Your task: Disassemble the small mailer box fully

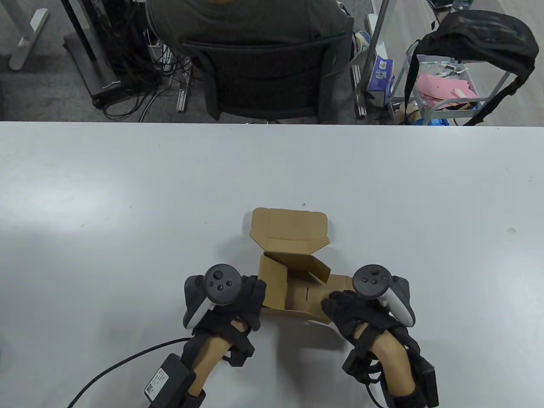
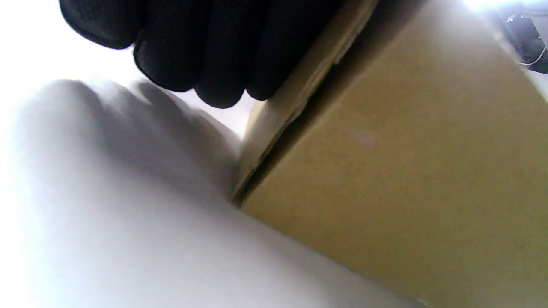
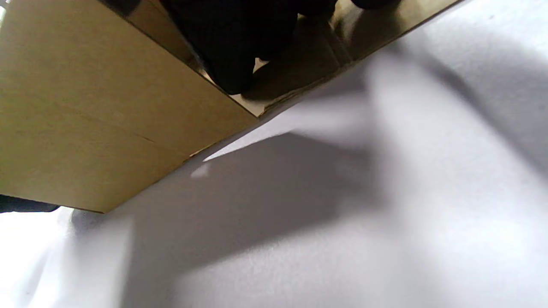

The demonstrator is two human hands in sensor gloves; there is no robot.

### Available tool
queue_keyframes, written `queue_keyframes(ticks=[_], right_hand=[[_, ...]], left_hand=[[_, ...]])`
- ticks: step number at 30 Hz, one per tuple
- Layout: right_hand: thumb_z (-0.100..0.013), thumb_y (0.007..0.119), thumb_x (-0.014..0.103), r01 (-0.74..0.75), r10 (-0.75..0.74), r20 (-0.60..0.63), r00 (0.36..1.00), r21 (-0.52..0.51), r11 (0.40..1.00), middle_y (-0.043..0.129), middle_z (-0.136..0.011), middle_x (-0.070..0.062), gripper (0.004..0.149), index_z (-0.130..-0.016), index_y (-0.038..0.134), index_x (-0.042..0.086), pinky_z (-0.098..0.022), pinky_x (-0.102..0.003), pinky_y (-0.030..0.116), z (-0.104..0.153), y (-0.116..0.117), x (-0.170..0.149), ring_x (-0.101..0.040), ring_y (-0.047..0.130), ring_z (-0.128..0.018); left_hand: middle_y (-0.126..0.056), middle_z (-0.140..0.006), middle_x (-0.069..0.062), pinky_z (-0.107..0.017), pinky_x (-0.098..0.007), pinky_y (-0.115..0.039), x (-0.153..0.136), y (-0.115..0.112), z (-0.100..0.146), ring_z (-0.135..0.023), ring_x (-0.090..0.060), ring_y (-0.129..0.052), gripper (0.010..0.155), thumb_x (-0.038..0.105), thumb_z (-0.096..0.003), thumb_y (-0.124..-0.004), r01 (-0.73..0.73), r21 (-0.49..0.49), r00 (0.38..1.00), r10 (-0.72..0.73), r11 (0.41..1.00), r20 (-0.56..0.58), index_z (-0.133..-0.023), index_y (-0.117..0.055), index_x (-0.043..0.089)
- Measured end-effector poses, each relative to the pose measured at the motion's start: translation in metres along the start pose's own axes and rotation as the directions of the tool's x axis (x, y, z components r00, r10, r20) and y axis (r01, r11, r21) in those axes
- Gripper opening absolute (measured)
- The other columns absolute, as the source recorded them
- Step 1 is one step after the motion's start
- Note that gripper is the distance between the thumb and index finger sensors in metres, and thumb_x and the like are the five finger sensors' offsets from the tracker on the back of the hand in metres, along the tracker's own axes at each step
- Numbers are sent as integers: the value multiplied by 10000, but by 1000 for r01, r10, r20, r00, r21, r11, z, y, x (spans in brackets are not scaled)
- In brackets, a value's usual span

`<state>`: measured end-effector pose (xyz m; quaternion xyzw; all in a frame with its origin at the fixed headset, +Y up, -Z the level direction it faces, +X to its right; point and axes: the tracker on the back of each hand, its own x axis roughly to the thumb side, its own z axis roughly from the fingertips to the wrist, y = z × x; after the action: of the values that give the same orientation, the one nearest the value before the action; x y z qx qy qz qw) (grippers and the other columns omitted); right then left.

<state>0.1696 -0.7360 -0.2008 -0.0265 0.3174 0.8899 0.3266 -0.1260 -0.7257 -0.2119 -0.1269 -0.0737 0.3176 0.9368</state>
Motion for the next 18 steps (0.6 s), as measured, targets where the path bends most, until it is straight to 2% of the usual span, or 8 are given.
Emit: queue_keyframes(ticks=[10, 12, 13, 14, 16, 18], right_hand=[[-391, 597, 538, -19, 19, -3, 1000, -1, 1000, 520, -1005, 29, 611, -873, 737, 190, -693, -480, 375, 0, 1, 0, -228, 326, -971], [-390, 600, 537, -15, 15, -6, 1000, 1, 1000, 522, -1005, 34, 609, -873, 739, 193, -694, -476, 372, 0, 1, 0, -222, 324, -971], [-390, 600, 538, -14, 14, -7, 1000, 1, 1000, 521, -1005, 35, 609, -873, 739, 194, -694, -475, 372, 0, 1, 0, -220, 324, -970], [-389, 600, 539, -14, 14, -7, 1000, 0, 1000, 522, -1004, 37, 608, -871, 741, 196, -693, -474, 373, 1, 1, 0, -218, 325, -970], [-387, 602, 540, -13, 13, -4, 1000, -5, 1000, 520, -1004, 40, 609, -871, 742, 199, -692, -471, 369, 1, 1, -1, -216, 324, -969], [-386, 605, 540, -13, 13, -2, 1000, -1, 1000, 518, -1004, 42, 608, -871, 742, 201, -692, -469, 367, 0, 1, -1, -214, 322, -968]], left_hand=[[-821, -944, -227, -607, -660, -648, -3, 2, 0, -879, -486, -780, 706, 534, -474, -562, -35, -36, 999, 35, 999, -4, -911, -797, 32], [-728, -1013, -220, -637, -669, -597, 3, 6, 4, -922, -500, -707, 705, 539, -476, -586, -6, 38, 1000, 6, 999, 14, -974, -715, 56], [-704, -1024, -222, -643, -675, -581, 9, 11, 8, -931, -507, -686, 721, 550, -468, -598, 40, 129, 998, -46, 991, 44, -984, -693, 55], [-692, -1036, -205, -646, -672, -583, 17, 17, 13, -939, -501, -680, 725, 565, -462, -600, 96, 216, 988, -120, 972, 101, -990, -685, 76], [-656, -1083, -131, -675, -681, -547, 35, 27, 21, -981, -485, -640, 701, 584, -462, -594, 153, 317, 950, -228, 936, 215, -999, -707, 148], [-644, -1118, -58, -714, -674, -474, 56, 32, 24, -1037, -446, -581, 670, 601, -467, -586, 175, 315, 885, -290, 933, 365, -1000, -732, 221]])
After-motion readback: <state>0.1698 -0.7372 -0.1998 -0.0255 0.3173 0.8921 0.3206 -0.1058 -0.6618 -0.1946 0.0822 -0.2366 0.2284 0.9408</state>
